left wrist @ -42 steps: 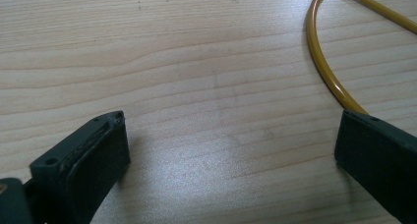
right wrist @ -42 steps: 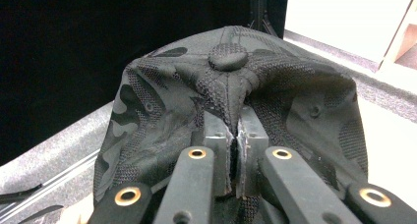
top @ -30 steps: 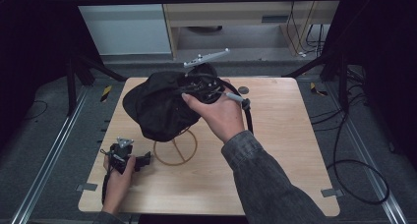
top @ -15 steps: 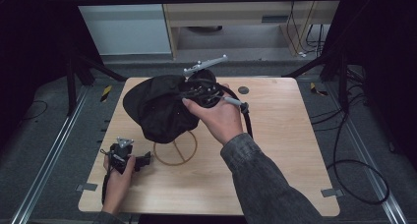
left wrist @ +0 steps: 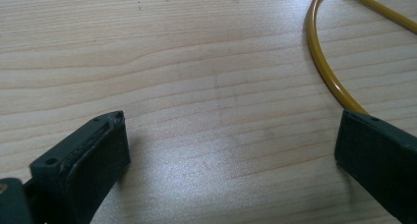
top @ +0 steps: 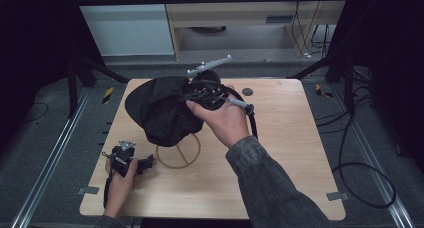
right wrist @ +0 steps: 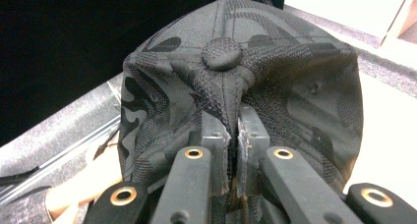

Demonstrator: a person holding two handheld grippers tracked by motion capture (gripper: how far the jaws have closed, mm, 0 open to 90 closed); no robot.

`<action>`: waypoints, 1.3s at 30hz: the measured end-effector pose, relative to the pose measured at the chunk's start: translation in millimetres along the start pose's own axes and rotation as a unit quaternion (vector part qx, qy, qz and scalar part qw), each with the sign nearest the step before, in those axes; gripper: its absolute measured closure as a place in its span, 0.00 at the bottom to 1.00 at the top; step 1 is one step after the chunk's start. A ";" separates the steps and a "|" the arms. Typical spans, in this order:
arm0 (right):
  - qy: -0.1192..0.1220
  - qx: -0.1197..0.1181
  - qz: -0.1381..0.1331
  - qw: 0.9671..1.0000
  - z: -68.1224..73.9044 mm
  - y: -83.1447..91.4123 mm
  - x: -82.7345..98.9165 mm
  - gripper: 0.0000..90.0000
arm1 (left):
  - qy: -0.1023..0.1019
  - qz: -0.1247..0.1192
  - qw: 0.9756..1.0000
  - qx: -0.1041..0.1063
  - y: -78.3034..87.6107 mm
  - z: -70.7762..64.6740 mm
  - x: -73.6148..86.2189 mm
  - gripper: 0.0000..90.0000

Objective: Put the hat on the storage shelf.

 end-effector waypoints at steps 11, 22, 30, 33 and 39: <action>-0.001 0.007 0.020 1.000 -1.5 -13.4 11.4 0.95 | 0.000 -0.001 1.000 0.001 -0.1 -0.1 0.0 0.00; -0.005 0.014 0.026 1.000 -4.8 -38.7 20.6 0.93 | 0.000 -0.001 1.000 0.000 -0.2 0.0 0.0 0.00; -0.007 0.020 0.015 1.000 -4.8 -42.8 16.4 0.91 | 0.000 -0.001 1.000 -0.001 -0.2 0.1 0.0 0.00; -0.008 0.021 0.015 1.000 -6.0 -43.4 13.9 0.90 | 0.000 -0.001 1.000 0.000 -0.2 0.0 0.0 0.00; -0.008 0.026 0.020 0.999 -7.7 -45.4 9.9 0.87 | -0.001 -0.001 1.000 0.000 -0.1 0.1 0.0 0.00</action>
Point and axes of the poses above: each handheld gripper's, and its own axes: y roughly backward along the jaws, x roughly out of its underside, z roughly to its left, the point moved 6 cm from there along -y, roughly forward along the jaws, and after that the axes turned 15 degrees about z, right-handed, at the moved point
